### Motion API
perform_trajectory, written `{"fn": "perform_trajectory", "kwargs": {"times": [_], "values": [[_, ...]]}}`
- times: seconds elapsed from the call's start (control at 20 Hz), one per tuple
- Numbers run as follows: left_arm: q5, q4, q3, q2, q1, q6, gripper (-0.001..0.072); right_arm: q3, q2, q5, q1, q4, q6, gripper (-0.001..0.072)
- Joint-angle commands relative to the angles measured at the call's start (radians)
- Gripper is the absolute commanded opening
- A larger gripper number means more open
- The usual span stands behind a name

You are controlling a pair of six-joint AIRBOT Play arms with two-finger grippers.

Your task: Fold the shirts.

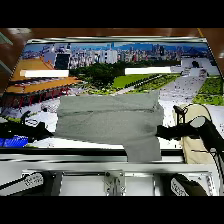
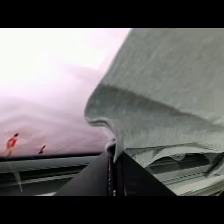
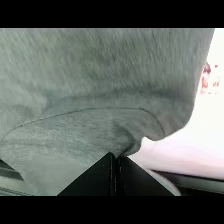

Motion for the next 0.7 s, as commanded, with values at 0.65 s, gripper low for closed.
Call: {"fn": "perform_trajectory", "kwargs": {"times": [0.65], "values": [[0.164,-0.143,0.636,-0.39,-0.248,-0.161,0.0041,0.687,-0.623,-0.249,0.011,0.29,0.052,0.0059]]}}
